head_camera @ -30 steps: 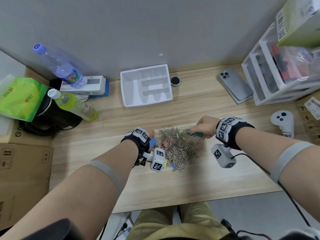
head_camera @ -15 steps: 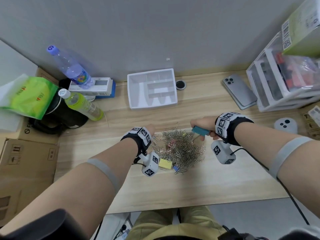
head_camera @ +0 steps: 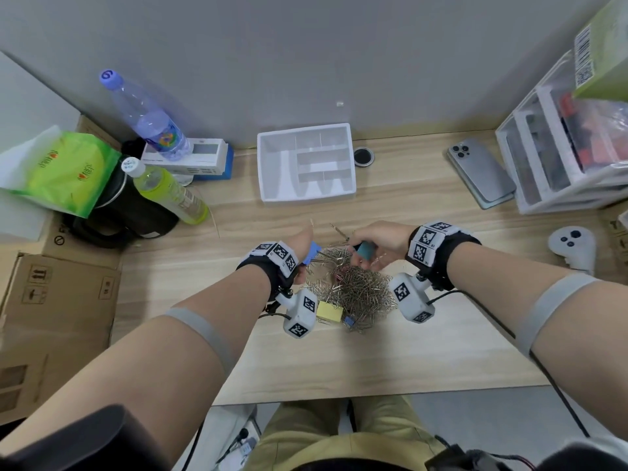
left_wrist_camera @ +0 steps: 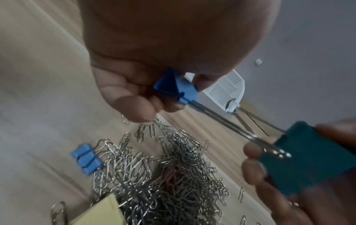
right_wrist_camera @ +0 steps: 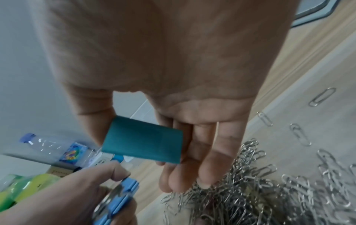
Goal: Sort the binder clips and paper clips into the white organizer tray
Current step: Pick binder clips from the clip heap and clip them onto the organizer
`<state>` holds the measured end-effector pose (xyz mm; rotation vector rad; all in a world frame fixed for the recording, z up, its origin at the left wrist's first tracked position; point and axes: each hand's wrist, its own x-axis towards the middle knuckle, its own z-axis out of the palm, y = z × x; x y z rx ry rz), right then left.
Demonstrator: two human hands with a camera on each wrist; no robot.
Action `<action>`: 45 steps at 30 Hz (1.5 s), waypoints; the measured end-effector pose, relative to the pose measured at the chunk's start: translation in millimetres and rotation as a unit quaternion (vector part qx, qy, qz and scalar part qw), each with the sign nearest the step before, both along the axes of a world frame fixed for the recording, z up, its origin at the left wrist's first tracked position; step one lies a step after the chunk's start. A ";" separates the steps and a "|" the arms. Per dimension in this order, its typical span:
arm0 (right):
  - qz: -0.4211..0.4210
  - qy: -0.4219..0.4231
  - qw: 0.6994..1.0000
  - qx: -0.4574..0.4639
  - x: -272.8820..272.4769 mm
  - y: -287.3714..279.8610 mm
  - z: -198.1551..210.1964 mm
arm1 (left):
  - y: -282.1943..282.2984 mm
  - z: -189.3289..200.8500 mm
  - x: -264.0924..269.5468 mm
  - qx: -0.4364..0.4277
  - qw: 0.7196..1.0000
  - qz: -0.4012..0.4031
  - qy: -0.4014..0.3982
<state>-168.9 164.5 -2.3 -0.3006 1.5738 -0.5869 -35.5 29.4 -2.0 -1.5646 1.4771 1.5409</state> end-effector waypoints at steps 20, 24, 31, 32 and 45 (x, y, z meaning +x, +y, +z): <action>0.151 0.203 0.961 -0.109 50.2 -6.5 -23.1 | 9.5 -16.2 23.8 0.118 0.988 -0.052 0.086; 0.126 0.183 0.970 -0.098 52.2 -9.2 -25.9 | 4.9 -20.3 32.9 0.078 0.989 -0.104 0.068; 0.156 0.234 0.956 -0.080 55.5 -3.4 -32.0 | -12.3 -21.5 52.0 0.038 0.996 -0.069 0.043; 0.178 0.228 0.954 -0.083 59.1 -3.8 -32.4 | -14.0 -23.4 55.8 0.026 0.997 -0.059 0.033; 0.475 0.363 0.801 -0.019 112.3 -10.8 -48.6 | -28.0 -38.4 91.7 -0.010 1.000 0.002 -0.011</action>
